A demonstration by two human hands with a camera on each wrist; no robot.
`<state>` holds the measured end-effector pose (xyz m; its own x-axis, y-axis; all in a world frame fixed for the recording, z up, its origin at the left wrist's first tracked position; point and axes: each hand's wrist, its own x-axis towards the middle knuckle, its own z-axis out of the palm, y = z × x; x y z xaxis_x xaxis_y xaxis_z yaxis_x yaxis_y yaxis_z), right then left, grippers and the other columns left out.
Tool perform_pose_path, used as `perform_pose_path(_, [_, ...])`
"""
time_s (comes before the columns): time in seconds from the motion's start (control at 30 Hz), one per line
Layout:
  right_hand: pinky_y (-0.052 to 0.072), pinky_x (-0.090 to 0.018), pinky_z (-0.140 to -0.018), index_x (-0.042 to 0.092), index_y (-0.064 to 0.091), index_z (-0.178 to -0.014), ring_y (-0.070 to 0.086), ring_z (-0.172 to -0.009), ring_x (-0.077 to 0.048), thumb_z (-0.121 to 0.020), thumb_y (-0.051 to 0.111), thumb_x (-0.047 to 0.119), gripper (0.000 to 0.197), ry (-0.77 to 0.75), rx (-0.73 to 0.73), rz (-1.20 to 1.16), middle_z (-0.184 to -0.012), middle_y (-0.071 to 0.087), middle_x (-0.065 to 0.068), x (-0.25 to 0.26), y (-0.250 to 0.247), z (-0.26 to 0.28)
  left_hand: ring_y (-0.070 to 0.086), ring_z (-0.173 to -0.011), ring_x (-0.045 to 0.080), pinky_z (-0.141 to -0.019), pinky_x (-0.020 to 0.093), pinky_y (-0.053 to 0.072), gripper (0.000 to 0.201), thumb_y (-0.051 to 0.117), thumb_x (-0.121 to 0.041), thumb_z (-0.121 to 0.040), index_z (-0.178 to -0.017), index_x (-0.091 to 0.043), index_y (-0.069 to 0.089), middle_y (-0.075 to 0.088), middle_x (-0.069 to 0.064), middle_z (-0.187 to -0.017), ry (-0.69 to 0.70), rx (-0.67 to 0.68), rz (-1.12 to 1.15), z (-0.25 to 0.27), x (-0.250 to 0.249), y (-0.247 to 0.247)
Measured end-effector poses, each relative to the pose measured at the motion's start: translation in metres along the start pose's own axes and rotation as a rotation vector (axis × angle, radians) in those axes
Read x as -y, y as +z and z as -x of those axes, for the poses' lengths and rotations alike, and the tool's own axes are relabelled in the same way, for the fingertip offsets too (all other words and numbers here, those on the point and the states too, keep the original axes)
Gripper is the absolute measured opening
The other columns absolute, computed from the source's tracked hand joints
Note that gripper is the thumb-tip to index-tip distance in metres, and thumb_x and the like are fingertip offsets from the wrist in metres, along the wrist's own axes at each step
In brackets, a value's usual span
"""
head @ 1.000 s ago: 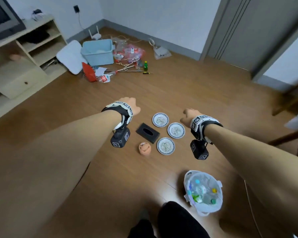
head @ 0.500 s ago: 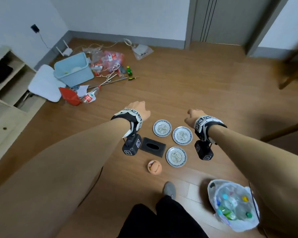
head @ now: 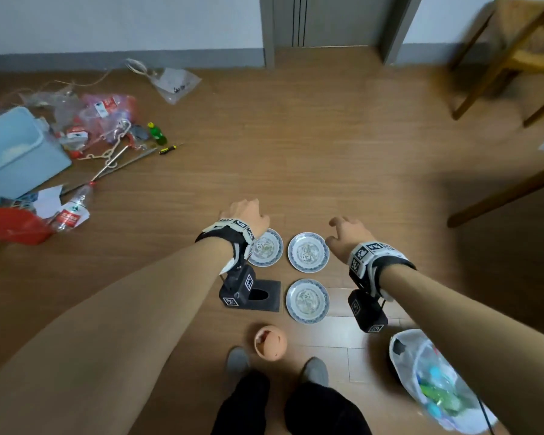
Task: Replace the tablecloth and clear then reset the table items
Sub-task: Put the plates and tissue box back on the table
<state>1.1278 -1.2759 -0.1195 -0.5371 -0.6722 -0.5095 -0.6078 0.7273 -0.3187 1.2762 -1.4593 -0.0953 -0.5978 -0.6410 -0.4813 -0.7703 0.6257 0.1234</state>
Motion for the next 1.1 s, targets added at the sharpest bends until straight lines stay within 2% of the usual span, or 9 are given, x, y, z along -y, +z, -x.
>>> perform_pose_path(0.13, [0.039,-0.038,-0.104,0.011,0.043,-0.139,0.041,-0.129,-0.029,-0.091,0.051,0.027,0.052,0.079,0.007,-0.067,-0.14,0.048,-0.01,-0.035,0.12,-0.076,0.058,-0.103,0.028,-0.09,0.045,0.051,0.038,0.045,-0.038,-0.094,-0.124,-0.016,0.054,0.061,0.006,-0.116,0.018,0.037,0.003,-0.085,0.023,0.127])
perform_pose_path(0.23, [0.038,-0.037,-0.105,0.011,0.042,-0.142,0.041,-0.13,-0.029,-0.091,0.053,0.028,0.055,0.131,0.01,-0.093,-0.144,0.044,-0.01,-0.064,0.212,-0.141,0.06,-0.097,0.029,-0.086,0.044,0.052,0.033,0.047,-0.034,-0.092,-0.118,-0.018,0.056,0.063,0.006,-0.109,0.017,0.057,-0.006,-0.149,0.046,0.226])
perform_pose_path(0.4, [0.041,-0.037,-0.103,0.007,0.043,-0.14,0.044,-0.128,-0.031,-0.091,0.052,0.027,0.053,0.154,-0.048,-0.093,-0.141,0.046,-0.013,-0.115,0.33,-0.261,0.06,-0.103,0.03,-0.083,0.037,0.052,0.045,0.05,-0.034,-0.092,-0.132,-0.016,0.052,0.061,0.008,-0.12,0.012,0.023,0.021,-0.274,0.073,0.366])
perform_pose_path(0.57, [0.04,-0.037,-0.101,0.005,0.042,-0.138,0.043,-0.127,-0.033,-0.092,0.052,0.029,0.053,0.157,-0.136,-0.041,-0.138,0.048,-0.016,-0.162,0.41,-0.373,0.062,-0.085,0.029,-0.079,0.042,0.056,0.032,0.051,-0.033,-0.087,-0.107,-0.01,0.063,0.065,0.009,-0.092,0.021,-0.07,0.051,-0.39,0.08,0.466])
perform_pose_path(0.73, [0.036,-0.037,-0.104,0.005,0.042,-0.138,0.041,-0.127,-0.032,-0.093,0.054,0.029,0.053,0.139,-0.217,0.022,-0.137,0.046,-0.017,-0.19,0.44,-0.43,0.063,-0.087,0.026,-0.078,0.04,0.057,0.035,0.051,-0.035,-0.087,-0.113,-0.014,0.061,0.064,0.007,-0.098,0.044,-0.193,0.106,-0.453,0.095,0.524])
perform_pose_path(0.8, [0.035,-0.038,-0.105,0.003,0.041,-0.138,0.04,-0.128,-0.033,-0.094,0.053,0.029,0.052,0.157,-0.234,0.026,-0.138,0.045,-0.018,-0.198,0.439,-0.43,0.063,-0.091,0.027,-0.078,0.04,0.057,0.045,0.047,-0.037,-0.084,-0.123,-0.018,0.057,0.063,0.008,-0.11,0.045,-0.189,0.109,-0.453,0.104,0.532])
perform_pose_path(0.9, [0.034,-0.039,-0.105,0.002,0.042,-0.138,0.04,-0.127,-0.035,-0.095,0.051,0.035,0.055,0.177,-0.246,0.052,-0.138,0.045,-0.018,-0.205,0.45,-0.417,0.057,-0.112,0.033,-0.088,0.045,0.052,0.054,0.044,-0.04,-0.087,-0.135,-0.015,0.05,0.053,0.011,-0.132,0.005,-0.132,0.048,-0.438,0.123,0.543])
perform_pose_path(1.03, [0.034,-0.04,-0.106,0.004,0.037,-0.14,0.04,-0.128,-0.033,-0.095,0.051,0.042,0.061,0.221,-0.221,0.062,-0.139,0.043,-0.017,-0.22,0.469,-0.419,0.048,-0.12,0.031,-0.091,0.044,0.048,0.05,0.044,-0.039,-0.091,-0.135,-0.015,0.044,0.044,0.011,-0.136,-0.023,-0.169,-0.034,-0.443,0.148,0.552])
perform_pose_path(1.1, [0.036,-0.041,-0.106,0.005,0.038,-0.139,0.041,-0.127,-0.032,-0.094,0.051,0.043,0.06,0.225,-0.223,0.071,-0.138,0.044,-0.016,-0.226,0.465,-0.424,0.044,-0.124,0.031,-0.093,0.044,0.046,0.054,0.044,-0.046,-0.095,-0.138,-0.014,0.042,0.043,0.013,-0.138,-0.035,-0.176,-0.087,-0.451,0.163,0.545])
